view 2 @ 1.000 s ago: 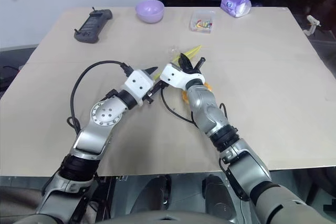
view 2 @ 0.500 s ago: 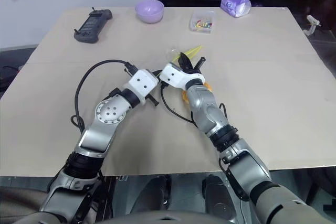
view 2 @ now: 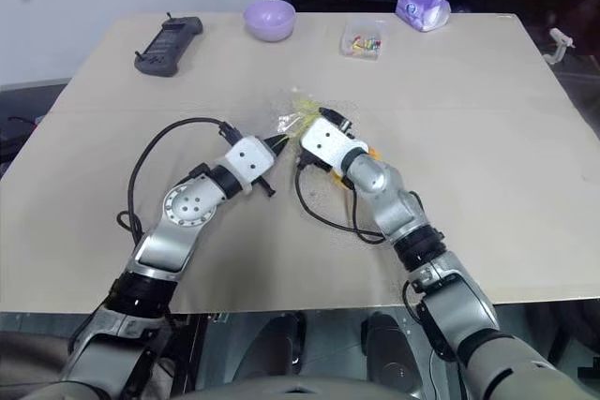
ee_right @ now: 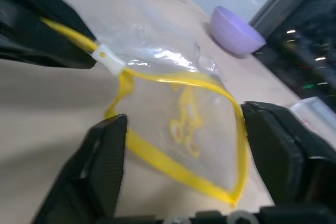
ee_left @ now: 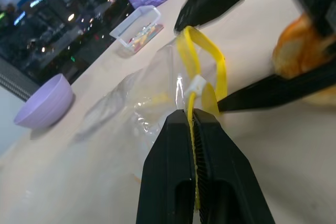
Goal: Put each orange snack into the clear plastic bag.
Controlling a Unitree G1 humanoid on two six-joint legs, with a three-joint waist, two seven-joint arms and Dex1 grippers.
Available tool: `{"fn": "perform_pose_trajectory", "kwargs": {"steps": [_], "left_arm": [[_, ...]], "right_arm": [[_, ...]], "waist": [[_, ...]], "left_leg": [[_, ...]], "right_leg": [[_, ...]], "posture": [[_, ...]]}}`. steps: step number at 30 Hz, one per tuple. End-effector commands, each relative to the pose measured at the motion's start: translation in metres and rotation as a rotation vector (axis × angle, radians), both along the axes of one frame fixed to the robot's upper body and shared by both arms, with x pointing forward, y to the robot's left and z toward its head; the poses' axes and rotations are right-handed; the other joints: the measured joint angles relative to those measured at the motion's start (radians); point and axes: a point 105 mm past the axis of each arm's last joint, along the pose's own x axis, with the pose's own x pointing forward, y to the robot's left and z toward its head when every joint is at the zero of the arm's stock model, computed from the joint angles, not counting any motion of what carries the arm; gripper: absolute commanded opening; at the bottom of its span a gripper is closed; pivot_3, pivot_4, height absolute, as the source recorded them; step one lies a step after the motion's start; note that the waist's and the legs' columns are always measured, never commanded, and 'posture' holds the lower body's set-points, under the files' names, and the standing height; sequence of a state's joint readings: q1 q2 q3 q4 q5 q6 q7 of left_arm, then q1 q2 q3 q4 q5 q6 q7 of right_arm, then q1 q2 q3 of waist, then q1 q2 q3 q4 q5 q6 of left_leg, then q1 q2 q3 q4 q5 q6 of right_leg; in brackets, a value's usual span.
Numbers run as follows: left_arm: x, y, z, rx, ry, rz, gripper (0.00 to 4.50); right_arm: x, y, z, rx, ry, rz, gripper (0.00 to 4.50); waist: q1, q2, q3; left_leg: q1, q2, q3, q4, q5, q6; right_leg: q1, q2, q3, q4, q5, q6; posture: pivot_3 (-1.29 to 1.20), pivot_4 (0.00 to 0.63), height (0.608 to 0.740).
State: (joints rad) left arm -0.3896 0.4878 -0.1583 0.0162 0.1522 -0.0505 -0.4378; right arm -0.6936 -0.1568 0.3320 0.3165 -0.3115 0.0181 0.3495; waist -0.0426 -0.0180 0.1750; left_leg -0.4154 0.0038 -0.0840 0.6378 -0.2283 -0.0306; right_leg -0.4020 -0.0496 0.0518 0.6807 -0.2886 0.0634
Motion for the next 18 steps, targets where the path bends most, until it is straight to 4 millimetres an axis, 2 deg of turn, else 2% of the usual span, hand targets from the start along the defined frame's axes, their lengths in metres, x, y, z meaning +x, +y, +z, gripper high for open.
{"fn": "perform_pose_trajectory", "kwargs": {"steps": [1, 6, 10, 13, 16, 18], "left_arm": [[0.004, 0.008, 0.018, -0.045, -0.07, -0.034, 0.0], [0.012, 0.016, 0.022, -0.175, -0.027, -0.051, 0.0], [0.014, 0.02, 0.022, -0.244, 0.02, -0.09, 0.0], [0.012, 0.022, 0.022, -0.289, 0.056, -0.133, 0.0], [0.011, 0.021, 0.02, -0.292, 0.079, -0.166, 0.0], [0.01, 0.02, 0.02, -0.308, 0.089, -0.184, 0.0]], "right_arm": [[0.004, -0.026, 0.028, 0.102, -0.019, -0.054, 3.56], [0.008, -0.054, 0.021, 0.314, 0.2, -0.11, 3.56], [0.0, -0.058, 0.017, 0.395, 0.308, -0.07, 3.56], [-0.009, -0.054, 0.024, 0.506, 0.38, -0.002, 2.72], [-0.016, -0.044, 0.034, 0.548, 0.399, 0.058, 1.43], [-0.017, -0.038, 0.035, 0.546, 0.413, 0.078, 0.82]], "waist": [[0.0, 0.0, 0.0], [0.001, 0.0, 0.0], [-0.003, 0.0, 0.0], [-0.005, 0.0, 0.0], [-0.004, 0.0, 0.0], [-0.003, 0.0, 0.0]], "left_leg": [[0.0, 0.0, 0.0, 0.0, 0.0, 0.0], [0.0, 0.0, 0.0, 0.001, 0.0, 0.0], [0.0, 0.0, 0.0, 0.001, 0.0, 0.0], [0.0, 0.0, 0.0, 0.001, 0.0, 0.0], [0.0, 0.0, 0.0, 0.003, 0.0, 0.001], [0.0, 0.0, 0.0, 0.004, -0.001, 0.001]], "right_leg": [[0.0, 0.0, 0.0, 0.0, 0.0, 0.0], [0.0, 0.0, 0.0, 0.001, 0.0, 0.0], [0.0, 0.0, 0.0, 0.001, 0.0, 0.0], [0.0, 0.0, 0.0, 0.002, 0.0, 0.0], [0.0, 0.0, 0.0, 0.003, 0.0, 0.0], [0.0, 0.0, 0.0, 0.004, 0.0, 0.0]], "posture": [[0.0, 0.15, 0.74], [0.0, 0.15, 0.74], [0.0, 0.15, 0.74], [0.0, 0.15, 0.74], [0.0, 0.15, 0.74], [0.0, 0.15, 0.74]]}}
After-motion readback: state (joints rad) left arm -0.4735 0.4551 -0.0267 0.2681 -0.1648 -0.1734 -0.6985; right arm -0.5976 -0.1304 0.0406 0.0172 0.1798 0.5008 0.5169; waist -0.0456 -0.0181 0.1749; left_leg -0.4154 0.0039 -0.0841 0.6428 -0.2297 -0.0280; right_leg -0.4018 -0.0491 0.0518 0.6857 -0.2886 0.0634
